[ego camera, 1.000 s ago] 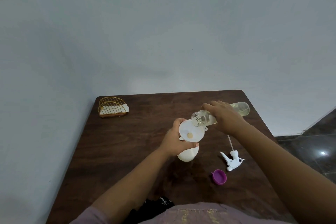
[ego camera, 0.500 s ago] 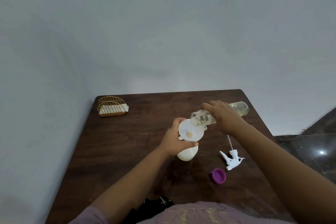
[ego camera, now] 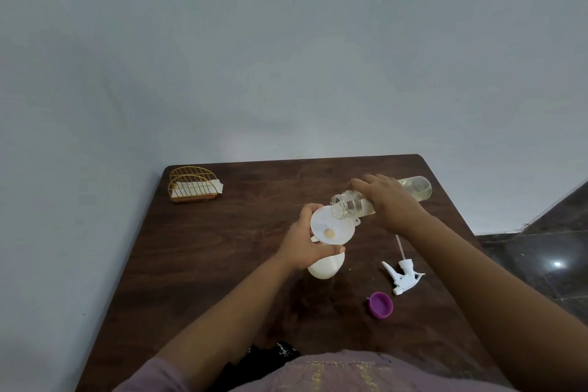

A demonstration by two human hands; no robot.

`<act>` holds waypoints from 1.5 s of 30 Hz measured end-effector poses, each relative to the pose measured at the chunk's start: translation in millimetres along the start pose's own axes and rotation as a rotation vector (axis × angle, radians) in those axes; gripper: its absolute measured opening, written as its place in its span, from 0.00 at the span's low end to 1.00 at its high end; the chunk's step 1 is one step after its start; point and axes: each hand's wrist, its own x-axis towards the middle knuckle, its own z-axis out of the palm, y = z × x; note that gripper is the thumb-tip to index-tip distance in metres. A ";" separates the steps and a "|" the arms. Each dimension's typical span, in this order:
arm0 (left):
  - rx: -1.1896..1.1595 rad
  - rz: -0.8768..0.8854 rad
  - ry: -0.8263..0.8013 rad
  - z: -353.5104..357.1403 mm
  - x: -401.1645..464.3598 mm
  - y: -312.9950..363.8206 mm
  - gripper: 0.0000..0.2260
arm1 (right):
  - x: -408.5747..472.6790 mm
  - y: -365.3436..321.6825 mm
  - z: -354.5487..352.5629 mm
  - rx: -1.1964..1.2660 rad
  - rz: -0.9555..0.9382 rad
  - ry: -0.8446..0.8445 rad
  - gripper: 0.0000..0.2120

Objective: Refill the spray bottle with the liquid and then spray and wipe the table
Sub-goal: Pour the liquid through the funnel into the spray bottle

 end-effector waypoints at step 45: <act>0.026 0.003 0.004 0.2 0.1 -1.5 0.37 | -0.6 4.0 0.7 -0.028 0.004 0.018 0.21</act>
